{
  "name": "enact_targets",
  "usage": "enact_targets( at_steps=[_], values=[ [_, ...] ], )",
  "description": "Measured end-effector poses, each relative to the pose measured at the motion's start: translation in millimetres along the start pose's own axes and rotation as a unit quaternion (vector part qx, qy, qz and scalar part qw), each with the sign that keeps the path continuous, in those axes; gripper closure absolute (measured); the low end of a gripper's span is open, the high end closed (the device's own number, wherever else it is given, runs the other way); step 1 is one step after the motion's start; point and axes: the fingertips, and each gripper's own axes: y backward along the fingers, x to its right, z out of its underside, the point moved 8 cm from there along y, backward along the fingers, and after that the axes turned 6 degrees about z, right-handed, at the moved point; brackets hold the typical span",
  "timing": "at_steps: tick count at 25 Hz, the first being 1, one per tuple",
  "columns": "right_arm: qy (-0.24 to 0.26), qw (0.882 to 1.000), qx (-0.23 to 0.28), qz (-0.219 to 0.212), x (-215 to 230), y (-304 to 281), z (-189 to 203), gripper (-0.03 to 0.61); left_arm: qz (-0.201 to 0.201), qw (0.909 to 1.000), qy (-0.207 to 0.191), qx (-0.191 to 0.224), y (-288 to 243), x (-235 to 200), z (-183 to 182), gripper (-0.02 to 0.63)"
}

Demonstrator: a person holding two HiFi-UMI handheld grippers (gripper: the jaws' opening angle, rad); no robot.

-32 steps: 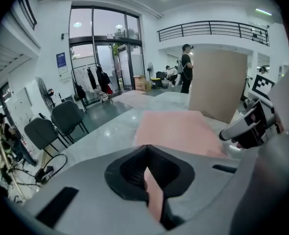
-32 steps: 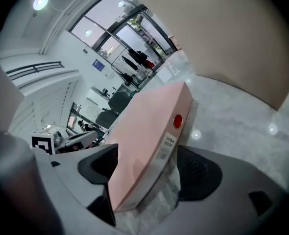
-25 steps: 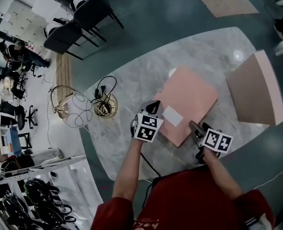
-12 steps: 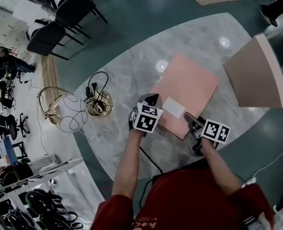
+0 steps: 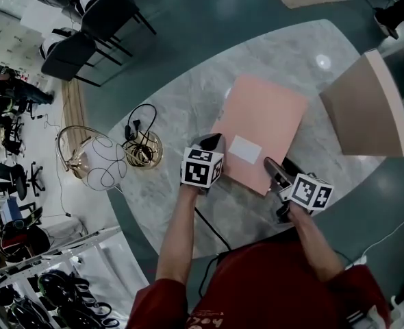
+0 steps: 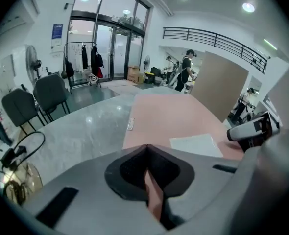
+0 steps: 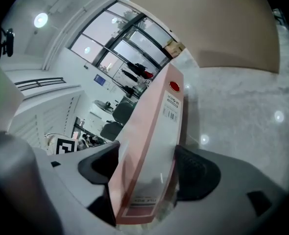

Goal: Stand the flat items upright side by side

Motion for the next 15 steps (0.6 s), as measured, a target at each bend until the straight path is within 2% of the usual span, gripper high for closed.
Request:
enact_targets(
  at_steps=[4, 7, 11, 15],
  values=[
    [0.031, 0.999, 0.027, -0.016, -20, 4, -18, 0.232, 0.002, 0.9979, 0.061, 0.022, 10, -10, 5, 0.609],
    [0.042, 0.998, 0.040, -0.028, -34, 2, -29, 0.232, -0.005, 0.9953, 0.089, 0.038, 14, -17, 10, 0.609],
    [0.033, 0.996, 0.068, -0.039, -52, 4, -43, 0.232, -0.004, 0.9893, 0.132, 0.061, 22, -20, 15, 0.609],
    [-0.005, 0.996, 0.081, -0.047, -61, 2, -60, 0.232, -0.010, 0.9841, 0.156, 0.084, 25, -19, 23, 0.609]
  ],
)
